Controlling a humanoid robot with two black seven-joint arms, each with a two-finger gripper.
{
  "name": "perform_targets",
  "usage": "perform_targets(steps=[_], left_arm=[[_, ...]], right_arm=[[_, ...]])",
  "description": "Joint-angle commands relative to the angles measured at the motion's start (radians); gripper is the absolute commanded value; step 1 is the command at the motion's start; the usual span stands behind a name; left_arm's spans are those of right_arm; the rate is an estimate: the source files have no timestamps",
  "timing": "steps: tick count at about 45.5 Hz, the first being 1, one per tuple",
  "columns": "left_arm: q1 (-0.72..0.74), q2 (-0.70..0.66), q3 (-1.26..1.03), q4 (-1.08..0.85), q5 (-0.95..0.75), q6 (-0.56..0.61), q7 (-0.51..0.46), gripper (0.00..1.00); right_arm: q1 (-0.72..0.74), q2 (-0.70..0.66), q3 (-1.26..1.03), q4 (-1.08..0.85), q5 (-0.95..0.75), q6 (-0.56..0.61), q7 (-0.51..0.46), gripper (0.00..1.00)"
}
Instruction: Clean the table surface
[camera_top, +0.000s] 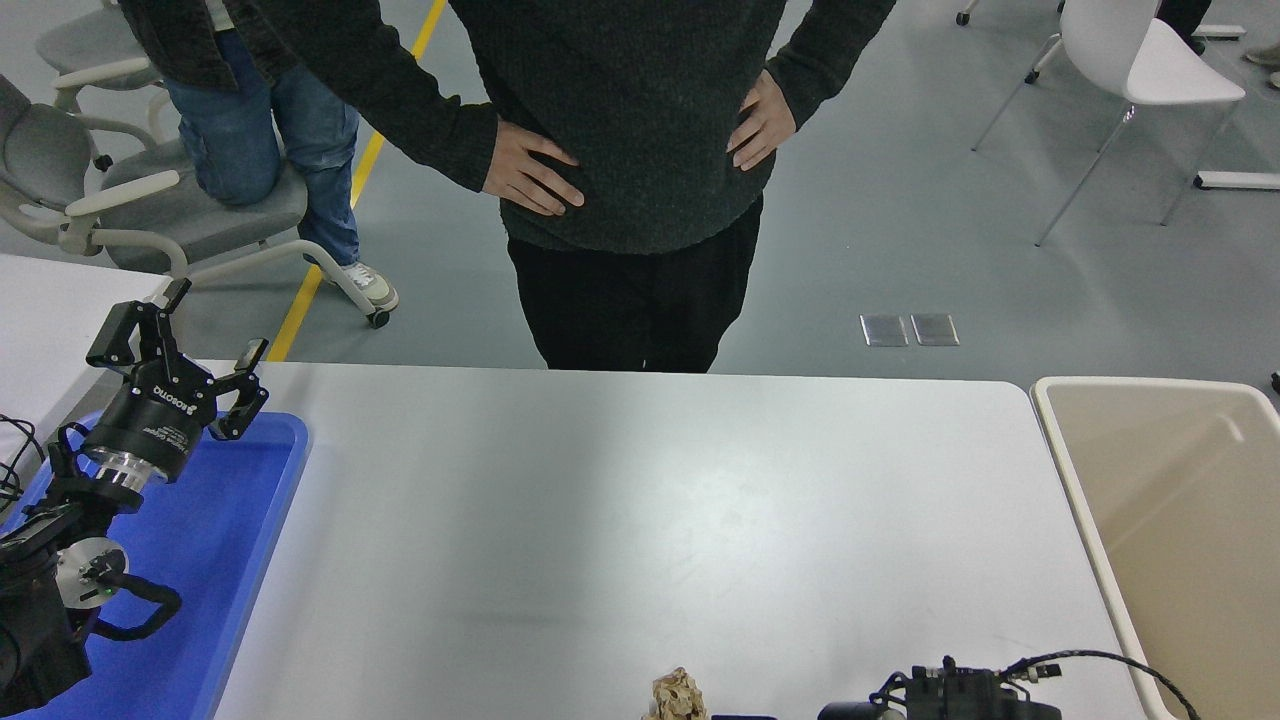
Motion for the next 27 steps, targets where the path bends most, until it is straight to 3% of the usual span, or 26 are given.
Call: perform_targets(steps=[1,27], left_arm=[[0.000,0.000,0.000,0.000,0.000,0.000,0.000,1.00],[0.000,0.000,0.000,0.000,0.000,0.000,0.000,1.00]], right_arm=[[0.001,0.047,-0.002,-0.048,-0.014,0.000,0.000,0.94],[0.010,0.086,-0.004,-0.068,-0.025,0.001,0.001,0.92]])
